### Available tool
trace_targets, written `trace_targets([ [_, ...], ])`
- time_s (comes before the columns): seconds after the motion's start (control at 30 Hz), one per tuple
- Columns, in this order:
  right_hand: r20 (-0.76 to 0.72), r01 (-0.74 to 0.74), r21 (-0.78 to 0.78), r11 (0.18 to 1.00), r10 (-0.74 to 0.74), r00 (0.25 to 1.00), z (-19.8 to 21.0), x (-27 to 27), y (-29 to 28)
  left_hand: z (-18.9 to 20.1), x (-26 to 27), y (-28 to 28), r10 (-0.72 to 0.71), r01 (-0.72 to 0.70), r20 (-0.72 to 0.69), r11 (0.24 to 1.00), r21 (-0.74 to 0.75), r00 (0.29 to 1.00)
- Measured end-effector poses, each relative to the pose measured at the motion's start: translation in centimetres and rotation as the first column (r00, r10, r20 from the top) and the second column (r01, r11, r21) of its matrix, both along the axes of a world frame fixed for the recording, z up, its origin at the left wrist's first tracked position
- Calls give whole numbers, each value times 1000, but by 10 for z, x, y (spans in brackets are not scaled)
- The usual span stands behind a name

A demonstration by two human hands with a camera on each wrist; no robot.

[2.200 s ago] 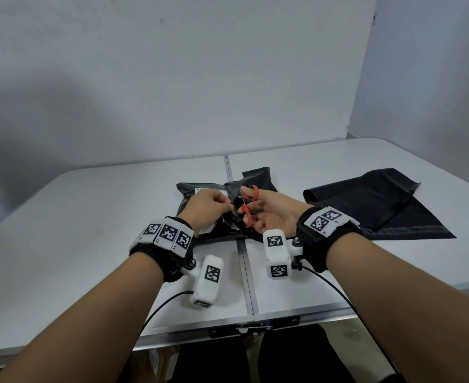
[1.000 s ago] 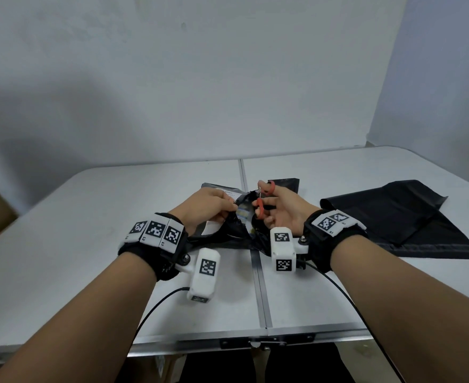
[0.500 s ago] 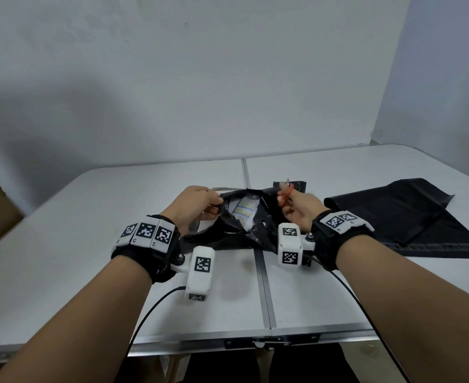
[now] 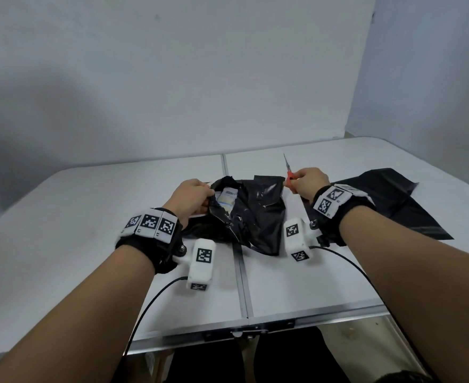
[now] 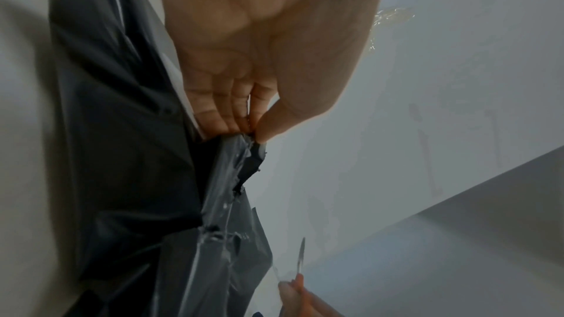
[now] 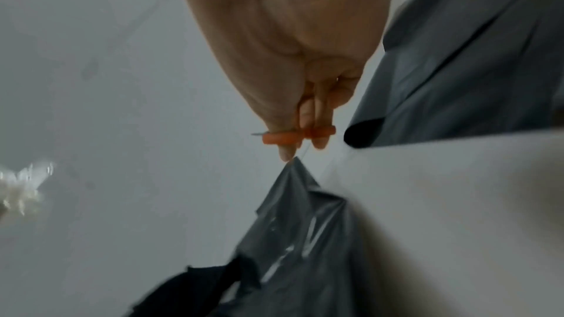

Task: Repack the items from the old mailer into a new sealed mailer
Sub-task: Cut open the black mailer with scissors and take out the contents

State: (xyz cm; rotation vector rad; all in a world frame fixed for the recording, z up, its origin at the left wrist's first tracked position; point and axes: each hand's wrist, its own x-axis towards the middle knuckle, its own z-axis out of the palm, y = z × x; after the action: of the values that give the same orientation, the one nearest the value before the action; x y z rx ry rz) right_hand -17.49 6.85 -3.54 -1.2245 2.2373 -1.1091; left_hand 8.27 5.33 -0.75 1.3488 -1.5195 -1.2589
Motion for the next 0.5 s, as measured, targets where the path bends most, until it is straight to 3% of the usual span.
trace_targets([
  [0.1, -200, -55, 245, 968, 105, 974, -4, -4, -3, -3, 2, -3, -6, 5, 6, 1000, 8, 1000],
  [0.2, -313, -17, 381, 925, 146, 938, -8, -6, -7, -4, 3, -5, -15, 14, 8, 1000, 15, 1000],
  [0.4, -374, 40, 449, 892, 148, 916, -24, -3, -9, -14, 4, -1, -35, 34, 26, 999, 26, 999],
  [0.5, -273, 24, 396, 918, 93, 958, -19, -4, -12, -19, 7, 0, -35, 34, 38, 999, 30, 999],
])
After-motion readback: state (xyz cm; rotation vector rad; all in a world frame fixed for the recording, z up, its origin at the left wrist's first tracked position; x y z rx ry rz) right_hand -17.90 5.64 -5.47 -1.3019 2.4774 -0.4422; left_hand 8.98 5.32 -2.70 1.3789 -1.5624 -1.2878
